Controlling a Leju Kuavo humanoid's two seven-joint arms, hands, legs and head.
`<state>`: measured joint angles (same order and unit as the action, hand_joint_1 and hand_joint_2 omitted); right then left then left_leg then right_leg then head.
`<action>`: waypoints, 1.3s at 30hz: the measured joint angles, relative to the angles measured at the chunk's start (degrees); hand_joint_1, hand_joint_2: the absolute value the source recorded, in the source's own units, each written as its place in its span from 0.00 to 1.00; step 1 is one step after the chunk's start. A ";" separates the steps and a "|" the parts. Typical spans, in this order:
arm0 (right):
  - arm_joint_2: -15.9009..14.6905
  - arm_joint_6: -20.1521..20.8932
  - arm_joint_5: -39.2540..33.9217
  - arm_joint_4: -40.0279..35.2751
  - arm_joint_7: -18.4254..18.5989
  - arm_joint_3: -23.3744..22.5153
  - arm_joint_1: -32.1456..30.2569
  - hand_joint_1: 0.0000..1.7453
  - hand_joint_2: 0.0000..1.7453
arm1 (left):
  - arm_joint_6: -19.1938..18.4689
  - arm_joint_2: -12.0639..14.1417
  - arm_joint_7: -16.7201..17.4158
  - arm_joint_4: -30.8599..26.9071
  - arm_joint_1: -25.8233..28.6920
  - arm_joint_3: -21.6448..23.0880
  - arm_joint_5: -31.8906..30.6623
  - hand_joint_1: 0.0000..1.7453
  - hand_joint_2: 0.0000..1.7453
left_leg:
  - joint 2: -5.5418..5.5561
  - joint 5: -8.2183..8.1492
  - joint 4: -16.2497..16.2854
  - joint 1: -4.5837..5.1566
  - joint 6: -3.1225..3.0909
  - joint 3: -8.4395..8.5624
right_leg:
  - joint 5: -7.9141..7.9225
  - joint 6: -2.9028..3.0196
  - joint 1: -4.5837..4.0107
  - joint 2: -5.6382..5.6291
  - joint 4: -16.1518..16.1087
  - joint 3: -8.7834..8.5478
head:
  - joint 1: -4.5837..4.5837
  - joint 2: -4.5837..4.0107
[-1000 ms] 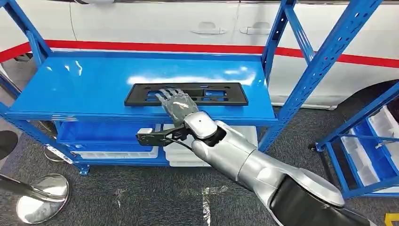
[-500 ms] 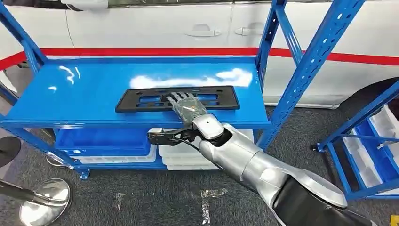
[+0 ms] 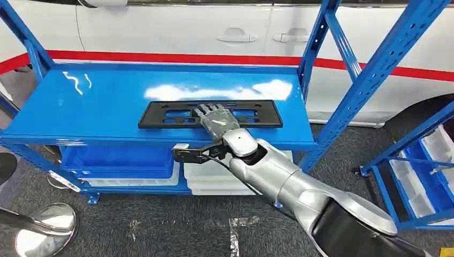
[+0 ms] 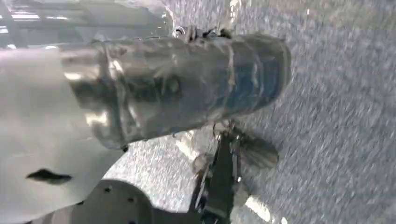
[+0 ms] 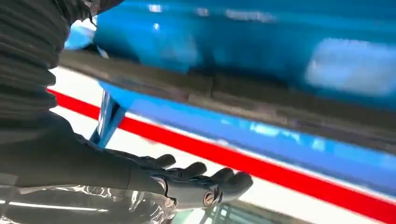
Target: Take the parts from the cabinet and place them on the table.
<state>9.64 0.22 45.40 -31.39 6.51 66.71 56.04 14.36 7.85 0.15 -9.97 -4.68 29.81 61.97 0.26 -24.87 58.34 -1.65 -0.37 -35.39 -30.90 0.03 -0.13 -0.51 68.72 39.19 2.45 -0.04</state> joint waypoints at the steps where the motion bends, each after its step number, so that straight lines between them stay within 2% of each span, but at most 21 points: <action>1: -0.13 0.07 0.04 0.04 0.00 0.00 0.05 0.00 1.00 | 0.00 0.00 -0.04 0.00 -0.01 0.00 0.02 0.00 0.00 | -0.01 -0.07 0.00 0.00 -0.10 0.04 | -1.43 -0.15 0.13 0.02 3.89 2.08 | -0.27 0.00; 2: -0.30 0.20 0.07 0.11 0.09 0.00 -0.02 0.00 1.00 | -0.15 0.00 -0.19 0.00 0.01 0.02 0.02 0.00 0.00 | 0.00 -0.20 0.08 0.03 -0.21 0.07 | -2.46 -0.23 0.30 0.06 8.15 4.62 | -0.42 0.00; 3: -0.48 0.35 0.13 0.13 0.11 0.00 -0.06 0.00 1.00 | -0.15 0.00 -0.20 0.00 0.02 0.04 0.02 0.00 0.00 | 0.06 -0.32 0.13 0.03 -0.23 0.17 | -1.64 -0.19 0.30 0.10 8.58 5.34 | -0.42 0.02; 5: -0.65 0.39 0.24 0.13 0.20 0.00 0.07 0.00 1.00 | -0.15 -0.02 -0.24 0.00 0.07 0.07 0.02 0.00 0.00 | 0.20 -0.58 0.14 0.03 -0.08 0.58 | 2.65 0.20 0.26 0.09 2.74 3.03 | -0.46 0.00; 6: -0.66 0.39 0.33 0.13 0.33 0.00 0.30 0.00 1.00 | -0.09 -0.07 -0.17 0.00 0.04 0.07 0.02 0.00 0.00 | 0.25 -0.79 0.12 0.08 0.07 0.96 | 6.09 0.72 0.11 0.06 -3.77 0.03 | -0.44 0.02; 7: -0.76 0.39 0.42 0.13 0.35 0.00 0.48 0.00 1.00 | 0.06 -0.09 -0.09 0.00 0.03 0.09 0.02 0.00 0.00 | 0.25 -0.94 0.07 0.05 0.23 1.13 | 7.67 1.19 -0.04 0.03 -7.79 -1.80 | -0.48 0.00; 11: -1.18 0.35 0.55 0.22 0.52 0.00 0.57 0.00 1.00 | 0.30 -0.17 0.31 0.00 -0.04 0.28 0.04 0.00 0.00 | 0.27 -0.90 -0.54 0.06 1.55 1.22 | 6.82 1.72 -0.85 -0.14 -9.75 -2.86 | -0.29 0.00; 13: -1.29 0.28 0.57 0.26 0.65 0.00 0.56 0.00 1.00 | 0.35 -0.13 0.50 0.00 0.05 0.29 0.02 0.00 0.00 | -0.07 -1.54 -0.19 -0.05 2.15 1.27 | 7.29 2.10 0.07 -0.09 -11.22 -4.05 | -0.22 0.00; 14: -1.29 0.26 0.57 0.26 0.68 0.00 0.61 0.00 1.00 | 0.37 -0.11 0.50 0.00 0.05 0.30 0.02 0.00 0.00 | -0.07 -2.49 1.48 0.05 2.34 0.64 | 7.26 2.19 0.13 -0.10 -11.53 -4.38 | -0.09 0.00; 16: -1.29 0.24 0.57 0.28 0.68 0.00 0.45 0.00 1.00 | 0.37 0.11 0.50 0.00 -0.16 0.61 0.00 0.00 0.00 | -0.01 -6.54 10.73 0.02 2.71 -4.19 | 7.06 2.76 0.05 0.11 -11.56 -4.66 | 0.09 0.02; 18: -1.31 0.24 0.57 0.39 0.68 0.00 -0.10 0.00 1.00 | 0.35 0.11 0.50 0.00 -0.06 0.94 -0.05 0.00 0.00 | -0.03 -7.62 16.56 0.01 2.99 -7.84 | 6.87 2.93 -0.02 0.12 -11.48 -4.71 | 0.06 0.00; 20: -1.42 0.22 0.59 0.46 0.68 0.00 -0.42 0.00 1.00 | 0.35 0.11 0.50 0.00 0.14 1.03 -0.11 0.00 0.00 | -0.06 -3.56 12.24 -0.13 3.20 -6.52 | 6.46 2.71 0.13 -0.13 -11.03 -4.79 | 0.09 0.00; 22: -1.51 0.20 0.59 0.48 0.72 0.00 -0.35 0.00 1.00 | 0.33 0.33 0.50 0.00 0.13 1.07 -0.15 0.00 0.00 | -0.28 1.33 2.73 -0.28 3.30 -2.08 | 5.80 2.19 0.23 -0.28 -10.37 -4.99 | 0.09 0.00; 24: -1.64 0.17 0.63 0.55 0.74 0.00 -0.27 0.00 1.00 | 0.28 0.44 0.50 0.00 -0.05 1.14 -0.20 0.00 0.00 | 0.00 0.36 0.21 0.06 2.29 -0.74 | 5.15 1.45 -0.32 -0.40 -9.45 -4.48 | 0.13 0.00; 29: -1.92 0.15 0.63 0.61 0.72 0.00 -0.25 0.00 1.00 | 0.20 0.50 0.50 -0.02 -0.06 1.18 -0.22 0.00 0.00 | -0.01 0.30 -0.17 -0.08 0.42 -0.15 | 3.41 0.15 -0.07 -0.09 -7.44 -3.83 | -0.20 0.00; 32: -2.05 0.15 0.66 0.68 0.74 0.00 -0.41 0.00 1.00 | 0.20 0.57 0.50 -0.02 -0.08 1.18 -0.22 0.00 0.00 | -0.02 0.11 -0.21 -0.04 -0.04 0.05 | -1.88 -0.42 0.24 0.00 4.91 2.52 | -0.42 0.00; 33: -2.14 0.15 0.66 0.76 0.74 0.00 -0.63 0.00 1.00 | 0.20 0.57 0.50 -0.02 -0.07 1.18 -0.22 0.00 0.00 | -0.01 0.01 -0.18 -0.02 -0.13 0.09 | -2.19 -0.45 0.26 0.02 7.67 4.31 | -0.39 0.00; 35: -2.29 0.17 0.65 0.87 0.72 0.00 -0.78 0.00 1.00 | 0.22 0.57 0.50 -0.02 -0.04 1.18 -0.18 0.00 0.00 | 0.10 -0.17 -0.18 0.03 -0.08 0.34 | 0.67 -0.17 0.23 0.02 5.28 3.89 | -0.42 0.00; 37: -2.32 0.20 0.66 0.87 0.72 0.00 -0.68 0.00 1.00 | 0.22 0.55 0.50 -0.02 -0.06 1.18 -0.15 0.00 0.00 | 0.24 -0.48 -0.19 0.28 0.06 0.96 | 6.46 0.86 -0.15 -0.04 -5.25 -0.89 | -0.42 0.00; 38: -2.34 0.20 0.66 0.87 0.74 0.00 -0.67 0.00 1.00 | 0.22 0.52 0.50 -0.02 -0.07 1.18 -0.13 0.00 0.00 | 0.24 -0.62 -0.27 0.22 0.16 1.18 | 7.29 1.56 -0.43 -0.03 -9.54 -2.65 | -0.37 0.00; 39: -2.36 0.22 0.63 0.87 0.70 0.00 -0.73 0.00 1.00 | 0.22 0.48 0.50 -0.02 -0.13 1.18 -0.11 0.00 0.00 | 0.19 -0.56 -0.53 0.36 0.40 1.09 | 6.64 1.82 -0.66 0.03 -9.74 -3.13 | -0.11 0.00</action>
<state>7.28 0.44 46.03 -30.51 7.21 66.71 55.30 14.58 8.33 0.66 -9.99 -4.81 30.99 61.86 0.45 -25.43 57.81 -1.28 0.03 -34.30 -24.26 1.85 -0.78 -0.48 58.98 36.06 2.34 -0.04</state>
